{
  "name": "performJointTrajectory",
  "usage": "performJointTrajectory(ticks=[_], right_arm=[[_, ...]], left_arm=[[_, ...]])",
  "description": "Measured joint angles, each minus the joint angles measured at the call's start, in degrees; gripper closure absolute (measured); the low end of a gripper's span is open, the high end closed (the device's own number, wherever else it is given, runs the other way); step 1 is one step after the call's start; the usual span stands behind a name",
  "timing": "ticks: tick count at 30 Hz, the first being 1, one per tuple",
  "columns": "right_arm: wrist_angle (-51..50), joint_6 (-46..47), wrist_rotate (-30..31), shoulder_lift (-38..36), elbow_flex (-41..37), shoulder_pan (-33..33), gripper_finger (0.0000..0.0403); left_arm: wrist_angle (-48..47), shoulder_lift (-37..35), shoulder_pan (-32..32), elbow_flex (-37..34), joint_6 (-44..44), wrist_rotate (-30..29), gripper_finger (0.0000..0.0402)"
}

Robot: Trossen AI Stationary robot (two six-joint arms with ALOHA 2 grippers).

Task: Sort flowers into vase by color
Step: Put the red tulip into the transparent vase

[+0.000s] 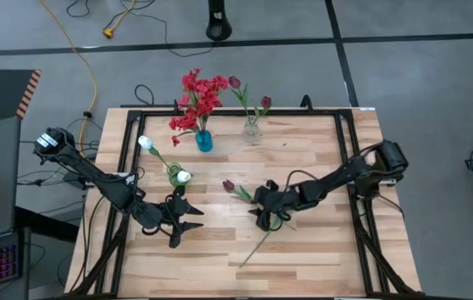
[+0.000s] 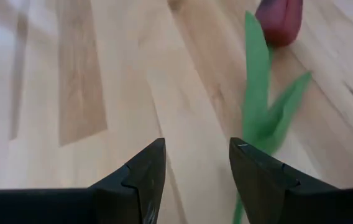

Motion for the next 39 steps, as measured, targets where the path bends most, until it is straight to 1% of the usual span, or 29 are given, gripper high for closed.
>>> performJointTrajectory(ticks=[3,5,7,9,12,18,22,26,32,35,36,39], right_arm=[[-1.8,-0.3,3.4,2.9,3.0,-0.1,0.0198],[-5.4,-2.1,5.6,4.1,5.1,-0.1,0.0198],[-9.0,-3.7,6.6,4.7,7.3,0.0,0.0198],[-12.9,-3.9,7.0,4.6,8.9,-0.1,0.0198],[-15.2,-3.9,7.2,4.6,9.9,-0.1,0.0198],[-15.4,-3.9,7.2,6.8,9.9,-0.4,0.0198],[-15.1,-2.0,7.1,8.7,10.0,-0.6,0.0205],[-15.0,-1.5,6.8,9.0,10.0,-0.8,0.0239],[-15.8,-1.5,6.4,8.2,9.9,-1.3,0.0328],[-16.3,-1.5,6.2,8.1,9.9,-1.7,0.0365],[-16.5,-1.5,5.9,8.1,9.9,-1.9,0.0371],[-16.5,-1.1,4.5,8.0,9.9,-2.1,0.0371]], left_arm=[[0.0,0.0,0.0,0.0,0.0,0.0,0.0242],[0.0,0.0,0.0,0.0,0.0,0.0,0.0242],[0.0,0.0,0.0,0.0,0.0,0.0,0.0242],[0.0,0.0,0.0,0.0,0.0,0.0,0.0242],[0.0,0.0,0.0,0.0,0.0,0.1,0.0242],[-0.1,0.0,0.0,0.0,-0.3,0.1,0.0242],[0.0,0.0,0.0,0.0,-0.3,0.1,0.0242],[0.0,0.0,0.0,0.0,-0.4,0.0,0.0242],[0.0,0.0,0.0,0.0,-0.5,0.0,0.0242],[0.0,0.0,0.0,0.0,-0.5,0.0,0.0242],[0.0,0.0,0.0,0.0,-0.5,0.0,0.0242],[0.0,0.0,0.0,0.0,-0.5,0.0,0.0242]])
